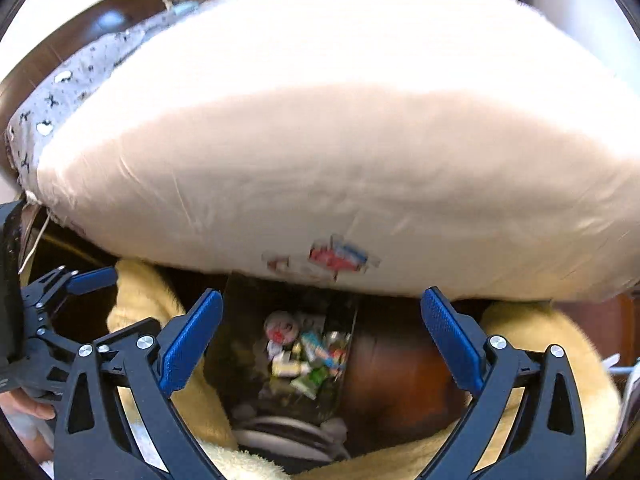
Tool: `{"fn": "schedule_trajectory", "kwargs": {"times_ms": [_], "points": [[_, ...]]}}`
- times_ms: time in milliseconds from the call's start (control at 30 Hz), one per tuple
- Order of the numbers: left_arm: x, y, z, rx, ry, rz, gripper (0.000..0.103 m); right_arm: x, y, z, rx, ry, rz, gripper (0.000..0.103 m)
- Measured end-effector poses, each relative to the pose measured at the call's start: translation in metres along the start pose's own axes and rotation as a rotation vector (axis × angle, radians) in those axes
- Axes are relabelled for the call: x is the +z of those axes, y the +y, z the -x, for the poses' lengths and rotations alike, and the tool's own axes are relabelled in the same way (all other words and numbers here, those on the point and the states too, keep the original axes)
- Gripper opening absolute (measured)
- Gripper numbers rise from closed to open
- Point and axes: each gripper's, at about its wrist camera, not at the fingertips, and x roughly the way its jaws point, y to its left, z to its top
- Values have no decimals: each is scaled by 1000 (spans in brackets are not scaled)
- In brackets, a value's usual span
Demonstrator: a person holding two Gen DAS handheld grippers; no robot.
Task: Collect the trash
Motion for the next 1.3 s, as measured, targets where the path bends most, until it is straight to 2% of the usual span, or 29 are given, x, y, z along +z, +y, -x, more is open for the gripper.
{"fn": "schedule_trajectory", "kwargs": {"times_ms": [133,267,467,567,700,833,1100,1300], "points": [[16,0,40,36,-119,0,95,10,7,48,-52,-143,19,99],[29,-7,81,100,-257,-11,95,16,15,76,-42,-236,19,99],[45,-16,131,159,-415,2,95,21,16,114,-55,-321,15,99],[50,-20,151,182,-465,3,95,24,22,131,-63,-352,25,99],[53,-25,167,182,-504,2,95,26,27,148,-111,-406,35,99],[53,-28,182,191,-537,4,95,25,29,161,-125,-442,36,100],[56,-34,198,182,-568,-4,95,28,29,178,-184,-495,42,100],[56,-36,205,187,-584,-15,95,29,27,190,-186,-524,39,99]]}}
